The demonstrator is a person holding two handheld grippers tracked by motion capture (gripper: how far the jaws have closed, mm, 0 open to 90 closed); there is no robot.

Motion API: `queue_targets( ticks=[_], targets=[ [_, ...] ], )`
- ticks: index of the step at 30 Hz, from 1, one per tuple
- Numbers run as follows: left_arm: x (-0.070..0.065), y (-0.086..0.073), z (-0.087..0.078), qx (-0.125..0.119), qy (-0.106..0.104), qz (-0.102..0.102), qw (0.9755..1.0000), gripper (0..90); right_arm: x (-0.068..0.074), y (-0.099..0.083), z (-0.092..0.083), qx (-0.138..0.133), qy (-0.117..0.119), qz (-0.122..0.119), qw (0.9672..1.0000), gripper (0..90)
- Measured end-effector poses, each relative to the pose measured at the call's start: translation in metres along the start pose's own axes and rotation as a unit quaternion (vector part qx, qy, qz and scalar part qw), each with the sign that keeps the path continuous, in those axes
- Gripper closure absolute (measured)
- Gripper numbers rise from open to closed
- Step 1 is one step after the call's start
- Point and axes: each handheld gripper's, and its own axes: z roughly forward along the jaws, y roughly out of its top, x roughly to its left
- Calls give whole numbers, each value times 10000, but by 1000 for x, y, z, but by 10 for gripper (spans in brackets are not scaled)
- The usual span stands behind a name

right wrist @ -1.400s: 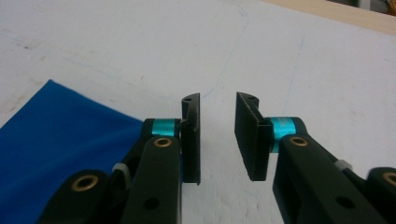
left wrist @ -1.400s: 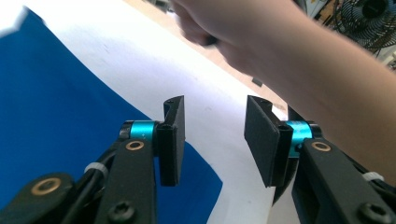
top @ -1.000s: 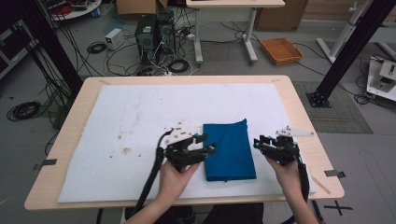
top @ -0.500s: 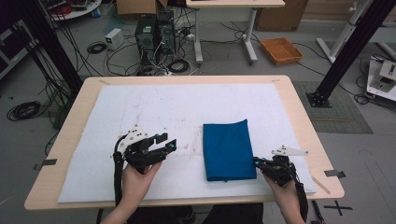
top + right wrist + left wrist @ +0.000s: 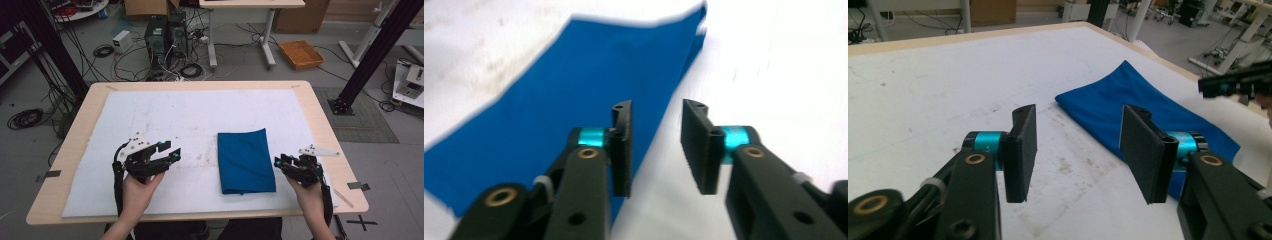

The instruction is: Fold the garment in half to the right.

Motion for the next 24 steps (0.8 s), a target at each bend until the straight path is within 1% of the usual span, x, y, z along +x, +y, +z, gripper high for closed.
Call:
queue_targets(
  ticks=[3, 5, 6, 8, 10, 12, 13, 14, 15, 17, 19, 21, 24],
  targets=[
    [12, 2, -4, -65, -21, 105, 9999, 427, -7, 15, 4, -275, 38, 73, 9996, 495],
    [21, 5, -6, -67, -3, 139, 9999, 402, -11, 23, 7, -412, 57, 93, 9991, 450],
    [25, 7, -7, -76, 30, 174, 9998, 402, -12, 28, 9, -443, 63, 94, 9990, 414],
    [34, 10, -9, -89, 116, 252, 9996, 402, -15, 36, 13, -419, 108, 66, 9990, 378],
    [43, 12, -11, -97, 125, 260, 9995, 402, -17, 42, 17, -469, 143, -24, 9988, 363],
    [50, 13, -14, -86, 135, 153, 9998, 402, -16, 48, 20, -498, 136, -100, 9986, 340],
    [53, 13, -15, -95, 128, 143, 9998, 402, -17, 50, 21, -499, 147, -135, 9986, 337],
    [57, 12, -17, -67, 120, 131, 9998, 402, -16, 52, 22, -510, 159, -119, 9985, 334],
    [59, 11, -19, -59, 129, 118, 9998, 402, -16, 53, 22, -563, 203, -165, 9981, 334],
    [62, 9, -22, -46, 115, 122, 9998, 402, -16, 52, 21, -605, 197, -237, 9977, 334],
    [64, 6, -24, -33, 114, 155, 9998, 401, -18, 49, 19, -597, 205, -217, 9978, 334],
    [65, 5, -25, -24, 164, 189, 9997, 397, -20, 47, 17, -602, 162, -185, 9979, 335],
    [66, 3, -26, -40, 169, 204, 9996, 396, -24, 46, 13, -656, 144, -116, 9977, 335]
  ],
)
